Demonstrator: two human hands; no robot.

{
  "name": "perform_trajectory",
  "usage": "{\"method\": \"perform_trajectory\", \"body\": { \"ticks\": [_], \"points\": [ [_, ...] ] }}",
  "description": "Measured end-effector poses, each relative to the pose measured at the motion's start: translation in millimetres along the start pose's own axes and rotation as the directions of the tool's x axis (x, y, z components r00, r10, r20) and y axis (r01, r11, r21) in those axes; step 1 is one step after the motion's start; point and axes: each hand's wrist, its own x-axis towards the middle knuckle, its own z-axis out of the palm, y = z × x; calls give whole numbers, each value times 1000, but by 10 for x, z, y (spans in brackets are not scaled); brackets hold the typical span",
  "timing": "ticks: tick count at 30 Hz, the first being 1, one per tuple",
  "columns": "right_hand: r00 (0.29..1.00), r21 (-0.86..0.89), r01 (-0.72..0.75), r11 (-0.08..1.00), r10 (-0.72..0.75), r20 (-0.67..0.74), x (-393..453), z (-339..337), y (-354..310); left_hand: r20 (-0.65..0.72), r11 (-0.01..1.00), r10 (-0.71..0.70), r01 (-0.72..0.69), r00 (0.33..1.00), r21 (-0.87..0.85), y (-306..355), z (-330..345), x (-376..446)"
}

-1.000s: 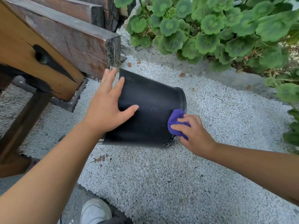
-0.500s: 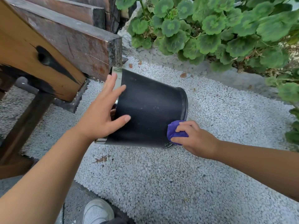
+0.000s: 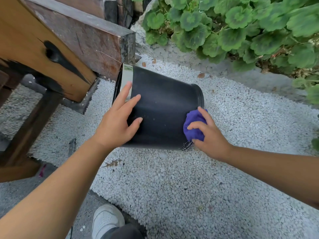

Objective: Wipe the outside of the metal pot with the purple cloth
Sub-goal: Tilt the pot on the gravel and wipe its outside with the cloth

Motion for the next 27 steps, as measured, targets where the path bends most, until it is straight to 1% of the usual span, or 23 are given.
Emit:
{"method": "perform_trajectory", "body": {
  "ticks": [2, 5, 6, 7, 8, 9, 10, 13, 14, 15, 17, 19, 20, 24, 25, 27],
  "points": [
    [994, 84, -106, 991, 108, -22, 125, -122, -66, 15, 997, -54, 55, 998, -53, 86, -21, 153],
    [981, 199, -189, 962, 194, -7, 290, -327, -84, 40, 969, -137, 142, 990, -201, 218, -133, 398],
    [975, 261, -216, 941, 220, 13, 317, -377, -77, 39, 931, -186, 189, 982, -312, 253, -189, 455],
    [969, 324, -244, 914, 247, 31, 331, -410, -61, 46, 857, -246, 240, 968, -456, 299, -245, 477],
    [958, 382, -277, 882, 282, 45, 338, -429, -34, 67, 761, -283, 267, 957, -592, 337, -281, 462],
    [945, 428, -313, 848, 321, 55, 344, -434, 1, 84, 694, -284, 265, 955, -669, 361, -288, 399],
    [933, 461, -342, 819, 355, 61, 347, -431, 33, 99, 694, -251, 250, 963, -676, 383, -279, 301],
    [918, 497, -373, 784, 388, 77, 364, -430, 82, 172, 861, -85, 159, 981, -483, 432, -180, 61],
    [917, 498, -376, 781, 390, 82, 369, -433, 91, 179, 898, -57, 128, 982, -420, 436, -156, 40],
    [916, 500, -381, 777, 392, 89, 373, -443, 95, 176, 927, -46, 108, 983, -359, 454, -143, 59],
    [918, 478, -382, 791, 383, 99, 370, -479, 85, 159, 973, -82, 114, 984, -201, 529, -125, 155],
    [923, 408, -374, 833, 376, 78, 345, -495, 73, 126, 985, -143, 153, 982, -73, 603, -100, 260],
    [923, 380, -372, 847, 381, 54, 317, -484, 64, 121, 984, -167, 174, 979, -50, 618, -84, 298],
    [906, 382, -368, 848, 419, -56, 102, -332, 41, 159, 979, -200, 204, 967, -12, 604, -84, 387],
    [906, 363, -360, 859, 415, -83, 31, -279, 20, 159, 975, -218, 222, 963, -7, 589, -88, 398],
    [925, 321, -307, 896, 361, -121, -130, -184, -27, 172, 966, -251, 258, 953, -21, 576, -102, 415]
  ]
}}
